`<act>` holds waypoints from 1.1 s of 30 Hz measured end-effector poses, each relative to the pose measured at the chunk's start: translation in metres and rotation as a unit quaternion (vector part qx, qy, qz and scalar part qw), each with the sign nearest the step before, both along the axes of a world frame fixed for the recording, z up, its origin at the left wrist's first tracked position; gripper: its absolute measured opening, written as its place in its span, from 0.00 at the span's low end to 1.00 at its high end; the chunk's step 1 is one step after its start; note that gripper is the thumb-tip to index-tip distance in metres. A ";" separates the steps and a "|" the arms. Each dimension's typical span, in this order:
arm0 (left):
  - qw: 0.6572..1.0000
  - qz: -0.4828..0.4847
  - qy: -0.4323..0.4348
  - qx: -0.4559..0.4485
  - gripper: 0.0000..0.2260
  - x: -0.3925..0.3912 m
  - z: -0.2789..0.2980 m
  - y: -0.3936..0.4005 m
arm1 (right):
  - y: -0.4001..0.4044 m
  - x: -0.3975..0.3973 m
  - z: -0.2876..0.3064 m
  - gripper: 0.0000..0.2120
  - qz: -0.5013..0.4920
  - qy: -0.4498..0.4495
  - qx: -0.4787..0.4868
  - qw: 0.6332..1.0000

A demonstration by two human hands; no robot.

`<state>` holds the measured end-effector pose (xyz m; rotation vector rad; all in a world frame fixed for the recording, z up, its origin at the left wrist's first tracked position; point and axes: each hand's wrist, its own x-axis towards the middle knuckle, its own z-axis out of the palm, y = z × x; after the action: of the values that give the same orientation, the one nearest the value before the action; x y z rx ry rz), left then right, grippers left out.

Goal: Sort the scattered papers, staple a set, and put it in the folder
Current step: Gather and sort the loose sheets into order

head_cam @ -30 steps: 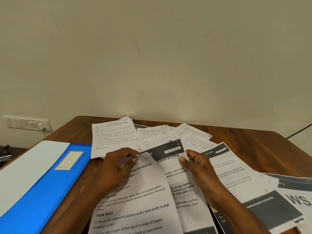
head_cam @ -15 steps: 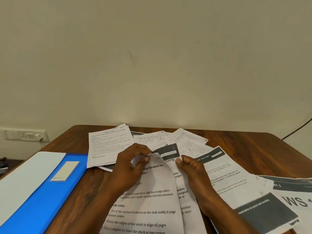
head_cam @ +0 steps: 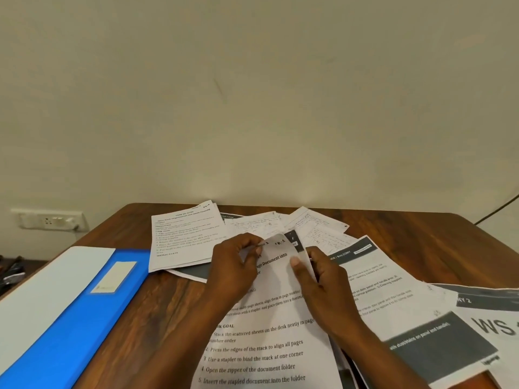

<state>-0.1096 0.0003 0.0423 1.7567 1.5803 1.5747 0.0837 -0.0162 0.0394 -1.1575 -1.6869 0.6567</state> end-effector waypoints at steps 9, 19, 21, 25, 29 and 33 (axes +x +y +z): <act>0.999 0.010 -0.002 0.041 0.07 0.008 -0.010 0.002 | 0.006 0.000 -0.010 0.14 -0.024 -0.088 -0.035 0.995; 0.998 0.024 0.021 0.055 0.14 0.015 -0.014 0.000 | 0.009 0.000 -0.012 0.11 0.014 -0.022 -0.106 0.994; 0.997 0.022 0.030 0.070 0.15 0.016 -0.016 0.001 | 0.010 -0.001 -0.015 0.14 0.010 -0.018 -0.108 0.994; 0.991 0.071 0.077 0.087 0.17 0.012 -0.017 -0.001 | 0.012 0.001 -0.013 0.12 -0.008 0.009 -0.124 0.992; 0.982 0.176 -0.032 -0.062 0.33 -0.010 -0.017 -0.010 | 0.019 0.009 -0.010 0.11 -0.037 0.090 -0.144 0.985; 0.941 0.027 -0.252 -0.222 0.38 -0.030 -0.013 -0.016 | 0.020 0.011 -0.007 0.12 -0.034 0.210 -0.217 0.953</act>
<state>-0.1400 -0.0154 0.0297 0.9840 1.5634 1.3966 0.0948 0.0036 0.0320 -1.2577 -1.1655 1.1800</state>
